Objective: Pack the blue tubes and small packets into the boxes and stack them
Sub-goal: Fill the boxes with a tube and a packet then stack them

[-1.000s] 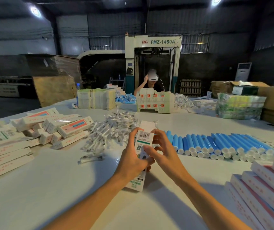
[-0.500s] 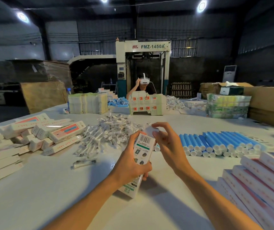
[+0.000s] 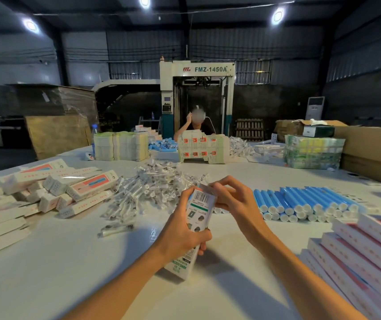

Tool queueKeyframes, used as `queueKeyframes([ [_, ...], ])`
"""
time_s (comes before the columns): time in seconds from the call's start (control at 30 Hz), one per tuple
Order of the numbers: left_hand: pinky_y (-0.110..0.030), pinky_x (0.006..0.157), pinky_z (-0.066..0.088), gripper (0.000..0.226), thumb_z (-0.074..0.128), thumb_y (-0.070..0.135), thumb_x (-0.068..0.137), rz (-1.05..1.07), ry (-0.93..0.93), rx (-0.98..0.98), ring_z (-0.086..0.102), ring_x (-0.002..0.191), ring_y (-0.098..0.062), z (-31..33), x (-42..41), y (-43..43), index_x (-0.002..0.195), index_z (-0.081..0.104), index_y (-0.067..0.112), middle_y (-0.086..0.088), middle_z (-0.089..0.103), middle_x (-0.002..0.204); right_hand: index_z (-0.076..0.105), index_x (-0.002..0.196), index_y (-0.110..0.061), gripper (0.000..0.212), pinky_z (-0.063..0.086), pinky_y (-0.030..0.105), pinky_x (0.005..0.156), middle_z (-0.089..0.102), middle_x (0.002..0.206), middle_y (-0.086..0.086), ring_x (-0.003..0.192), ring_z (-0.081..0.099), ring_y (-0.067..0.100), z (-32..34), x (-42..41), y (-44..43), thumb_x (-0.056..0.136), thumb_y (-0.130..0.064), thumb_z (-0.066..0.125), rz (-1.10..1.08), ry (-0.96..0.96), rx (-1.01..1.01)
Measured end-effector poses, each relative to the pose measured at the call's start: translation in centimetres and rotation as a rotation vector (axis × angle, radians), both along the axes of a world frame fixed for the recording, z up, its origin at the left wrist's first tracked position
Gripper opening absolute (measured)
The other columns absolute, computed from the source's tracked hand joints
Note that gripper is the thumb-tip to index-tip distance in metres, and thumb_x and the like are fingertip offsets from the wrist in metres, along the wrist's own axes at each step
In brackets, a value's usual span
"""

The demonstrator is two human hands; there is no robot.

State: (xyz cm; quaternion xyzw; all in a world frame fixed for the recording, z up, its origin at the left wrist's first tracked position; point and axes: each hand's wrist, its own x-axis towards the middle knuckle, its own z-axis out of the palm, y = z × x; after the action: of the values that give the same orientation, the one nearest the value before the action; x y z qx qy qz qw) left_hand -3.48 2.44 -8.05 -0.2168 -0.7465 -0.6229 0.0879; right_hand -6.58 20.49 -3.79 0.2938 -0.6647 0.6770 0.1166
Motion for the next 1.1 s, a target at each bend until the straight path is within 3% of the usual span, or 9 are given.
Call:
queueKeyframes([
  [0.07, -0.048, 0.053, 0.062, 0.100, 0.076, 0.005, 0.072, 0.011, 0.007, -0.015, 0.070, 0.057, -0.040, 0.1, 0.1, -0.1, 0.144, 0.033, 0.060, -0.003, 0.072, 0.091, 0.066, 0.102, -0.006, 0.023, 0.061, 0.033, 0.077, 0.079, 0.107, 0.010, 0.103, 0.075, 0.030, 0.3, 0.1, -0.1, 0.102, -0.029, 0.065, 0.011, -0.073, -0.071],
  [0.2, -0.049, 0.052, 0.063, 0.104, 0.078, 0.004, 0.071, 0.055, 0.057, -0.061, 0.070, 0.056, -0.040, 0.4, 0.2, -0.2, 0.146, 0.029, 0.057, 0.004, 0.071, 0.099, 0.081, 0.096, -0.014, 0.007, 0.063, 0.039, 0.085, 0.078, 0.106, 0.014, 0.104, 0.075, 0.031, 0.9, 0.0, -0.2, 0.094, -0.017, 0.075, 0.053, -0.174, -0.126],
  [0.37, -0.046, 0.051, 0.062, 0.104, 0.076, -0.001, 0.070, 0.077, 0.081, -0.062, 0.067, 0.052, -0.036, 0.4, 0.3, -0.4, 0.145, 0.023, 0.048, -0.015, 0.065, 0.107, 0.080, 0.094, -0.007, 0.005, 0.062, 0.042, 0.089, 0.079, 0.105, 0.011, 0.105, 0.075, 0.029, 1.3, 0.2, -0.4, 0.092, -0.007, 0.076, 0.020, -0.228, -0.120],
  [0.47, -0.050, 0.052, 0.062, 0.102, 0.076, -0.003, 0.071, 0.080, 0.080, -0.061, 0.067, 0.053, -0.038, 0.3, 0.3, -0.4, 0.145, 0.023, 0.045, -0.016, 0.065, 0.105, 0.079, 0.095, -0.004, 0.006, 0.063, 0.041, 0.089, 0.080, 0.105, 0.010, 0.103, 0.075, 0.027, 1.5, 0.4, -0.2, 0.091, -0.003, 0.074, 0.013, -0.240, -0.099],
  [0.6, -0.049, 0.051, 0.062, 0.108, 0.077, -0.002, 0.071, 0.086, 0.082, -0.052, 0.070, 0.054, -0.038, 0.2, 0.2, -0.5, 0.149, 0.021, 0.049, -0.013, 0.067, 0.105, 0.080, 0.094, -0.006, 0.010, 0.062, 0.045, 0.091, 0.080, 0.104, 0.006, 0.104, 0.075, 0.025, 1.9, 0.6, -0.2, 0.093, -0.002, 0.071, -0.002, -0.218, -0.037],
  [0.73, -0.046, 0.052, 0.062, 0.111, 0.077, 0.002, 0.072, 0.085, 0.084, -0.045, 0.071, 0.058, -0.039, 0.1, 0.0, -0.7, 0.153, 0.025, 0.056, 0.003, 0.072, 0.101, 0.082, 0.100, -0.012, 0.017, 0.060, 0.045, 0.096, 0.079, 0.108, 0.007, 0.108, 0.073, 0.024, 1.4, 0.5, -0.3, 0.098, -0.007, 0.066, 0.064, -0.212, -0.031],
  [0.9, -0.056, 0.054, 0.063, 0.102, 0.076, -0.002, 0.073, 0.135, 0.071, 0.041, 0.071, 0.062, -0.043, -0.1, -0.9, -0.6, 0.148, 0.035, 0.052, 0.001, 0.072, 0.097, 0.074, 0.119, -0.020, 0.022, 0.060, 0.038, 0.094, 0.077, 0.114, 0.001, 0.111, 0.072, 0.019, -1.0, 0.6, -2.2, 0.098, -0.014, 0.069, -0.008, -0.088, -0.069],
  [1.1, -0.053, 0.055, 0.063, 0.100, 0.078, 0.000, 0.074, 0.139, 0.074, 0.068, 0.071, 0.063, -0.044, -0.1, -0.6, -0.8, 0.149, 0.034, 0.050, -0.002, 0.072, 0.102, 0.071, 0.119, -0.022, 0.021, 0.061, 0.033, 0.088, 0.077, 0.111, -0.006, 0.105, 0.074, 0.016, -1.8, 0.9, -3.1, 0.098, -0.020, 0.072, -0.106, 0.057, -0.012],
])
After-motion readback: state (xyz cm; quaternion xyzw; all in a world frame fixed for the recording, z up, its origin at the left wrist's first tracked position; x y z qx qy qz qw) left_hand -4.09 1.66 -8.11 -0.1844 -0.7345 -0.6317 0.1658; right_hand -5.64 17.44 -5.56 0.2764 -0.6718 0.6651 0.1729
